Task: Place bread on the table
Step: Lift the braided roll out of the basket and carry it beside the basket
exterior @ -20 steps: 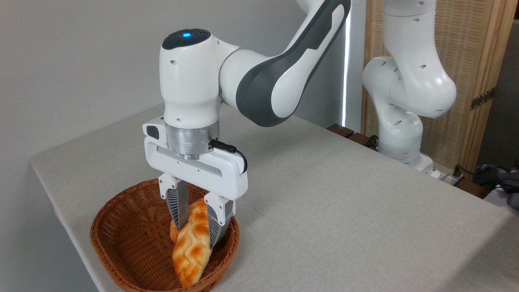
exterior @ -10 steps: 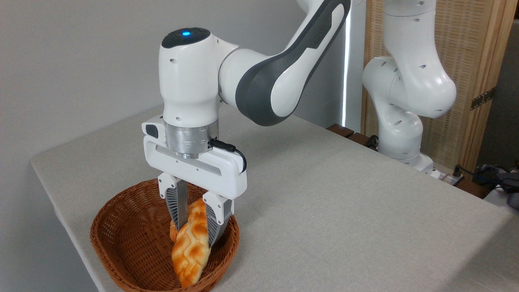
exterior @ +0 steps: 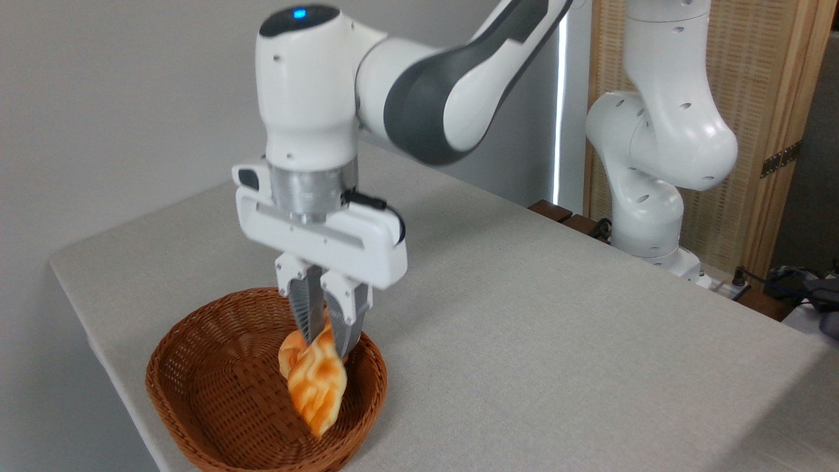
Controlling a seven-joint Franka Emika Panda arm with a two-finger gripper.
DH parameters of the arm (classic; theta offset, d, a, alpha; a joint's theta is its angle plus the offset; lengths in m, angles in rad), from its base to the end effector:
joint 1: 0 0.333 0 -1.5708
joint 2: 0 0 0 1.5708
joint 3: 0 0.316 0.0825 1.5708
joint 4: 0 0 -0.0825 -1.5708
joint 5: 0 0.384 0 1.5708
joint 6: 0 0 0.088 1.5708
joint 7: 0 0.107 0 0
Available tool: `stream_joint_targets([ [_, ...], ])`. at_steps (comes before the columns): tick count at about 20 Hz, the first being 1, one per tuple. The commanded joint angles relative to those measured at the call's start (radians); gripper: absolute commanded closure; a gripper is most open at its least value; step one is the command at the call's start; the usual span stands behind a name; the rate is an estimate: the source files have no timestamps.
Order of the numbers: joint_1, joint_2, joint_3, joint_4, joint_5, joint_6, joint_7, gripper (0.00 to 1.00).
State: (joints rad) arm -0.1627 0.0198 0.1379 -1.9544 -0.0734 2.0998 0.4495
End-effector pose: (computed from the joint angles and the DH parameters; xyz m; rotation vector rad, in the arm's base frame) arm 0.5748 -0.0182 0.4775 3.0243 -0.6786 0.2114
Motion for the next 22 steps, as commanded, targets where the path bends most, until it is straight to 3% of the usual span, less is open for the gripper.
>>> stream_joint_targets([
  [1, 0.000, -0.096, -0.001, -0.009, -0.005, -0.125, 0.008, 0.67],
  [6, -0.003, -0.159, -0.004, -0.011, -0.005, -0.253, 0.011, 0.63],
  [13, -0.090, -0.176, -0.003, -0.027, 0.009, -0.449, 0.078, 0.59],
  [16, -0.116, -0.170, -0.003, -0.060, 0.007, -0.472, 0.104, 0.48],
  [17, -0.124, -0.167, -0.003, -0.063, 0.007, -0.471, 0.104, 0.39],
  [18, -0.142, -0.163, -0.003, -0.070, 0.007, -0.465, 0.104, 0.18],
  [20, -0.159, -0.152, -0.003, -0.077, 0.007, -0.449, 0.103, 0.00],
  [22, -0.169, -0.149, -0.004, -0.077, 0.007, -0.442, 0.104, 0.00],
])
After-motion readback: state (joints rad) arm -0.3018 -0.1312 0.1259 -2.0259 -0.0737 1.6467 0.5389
